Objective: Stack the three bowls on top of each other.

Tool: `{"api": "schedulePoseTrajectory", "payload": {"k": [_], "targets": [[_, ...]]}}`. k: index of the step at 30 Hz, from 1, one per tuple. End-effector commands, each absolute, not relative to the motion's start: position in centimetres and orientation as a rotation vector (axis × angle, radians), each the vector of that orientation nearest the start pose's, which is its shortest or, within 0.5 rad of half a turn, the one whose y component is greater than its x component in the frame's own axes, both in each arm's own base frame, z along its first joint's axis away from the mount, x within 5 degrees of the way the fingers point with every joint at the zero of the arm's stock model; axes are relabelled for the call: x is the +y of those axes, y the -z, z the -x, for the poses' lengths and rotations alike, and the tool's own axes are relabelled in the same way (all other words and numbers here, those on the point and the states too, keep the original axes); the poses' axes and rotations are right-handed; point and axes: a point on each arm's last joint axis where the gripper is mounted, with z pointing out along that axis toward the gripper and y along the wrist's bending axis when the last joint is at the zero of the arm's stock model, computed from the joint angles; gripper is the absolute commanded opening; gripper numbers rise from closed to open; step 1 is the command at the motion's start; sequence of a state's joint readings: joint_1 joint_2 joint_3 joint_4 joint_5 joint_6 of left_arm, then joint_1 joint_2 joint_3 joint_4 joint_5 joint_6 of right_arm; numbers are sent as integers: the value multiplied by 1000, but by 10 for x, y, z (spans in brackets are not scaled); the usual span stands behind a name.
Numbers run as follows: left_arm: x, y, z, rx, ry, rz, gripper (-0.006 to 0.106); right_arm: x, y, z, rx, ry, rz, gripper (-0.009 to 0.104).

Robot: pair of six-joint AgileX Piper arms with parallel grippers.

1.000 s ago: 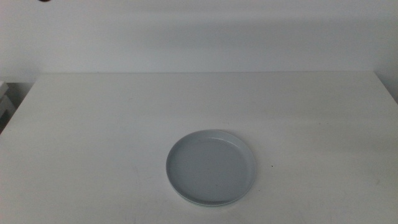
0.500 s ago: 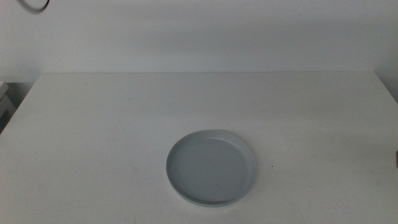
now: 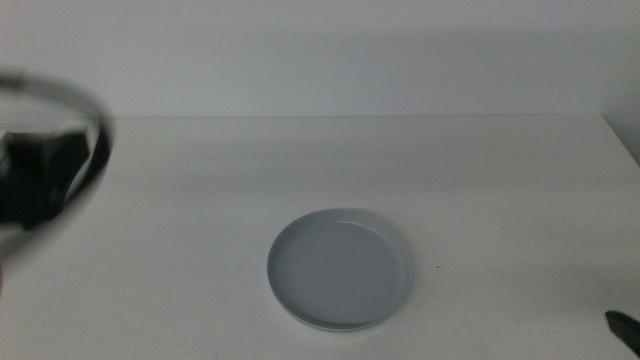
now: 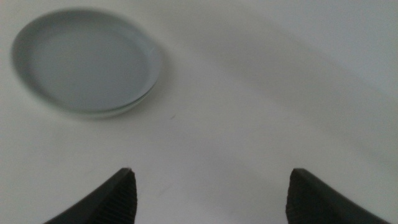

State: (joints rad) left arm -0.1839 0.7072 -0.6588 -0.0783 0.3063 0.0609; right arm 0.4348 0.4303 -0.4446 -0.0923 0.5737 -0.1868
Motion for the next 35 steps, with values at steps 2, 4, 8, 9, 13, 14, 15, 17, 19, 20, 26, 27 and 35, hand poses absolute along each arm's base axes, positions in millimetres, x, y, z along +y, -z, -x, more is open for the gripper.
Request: {"api": "schedulePoseTrajectory", "payload": {"k": [2,4,8,9,13,14,15,17,19,20,26,27,35], "targets": [[-20,-342,-115,1680,159,-126,90,27,-290,-80,1743,-30,554,63],[-15,-329,-101,1662,138,-101,90,22,-285,-76,1693,-27,465,63],[-6,-302,-75,1614,80,-35,90,14,-273,-67,1626,-7,328,63],[-5,-294,-72,1611,78,-23,90,12,-270,-65,1608,3,304,63],[-3,-269,-59,1529,76,-4,90,8,-256,-59,1555,29,234,63],[-3,-262,-57,1516,75,-3,90,7,-252,-58,1548,38,222,63],[-3,-256,-56,1511,75,-2,90,6,-247,-57,1550,42,208,63],[-3,-242,-54,1513,74,-2,90,5,-237,-56,1560,36,178,63],[-3,-229,-54,1530,76,0,90,4,-227,-55,1574,20,134,63],[-3,-223,-54,1539,75,0,90,4,-223,-55,1577,18,117,63],[-3,-194,-56,1578,73,2,90,-1,-196,-54,1599,70,35,63],[-3,-193,-56,1594,74,1,90,-1,-195,-54,1615,74,29,63],[-3,-194,-56,1590,73,1,90,-1,-194,-54,1621,73,21,63]]}}
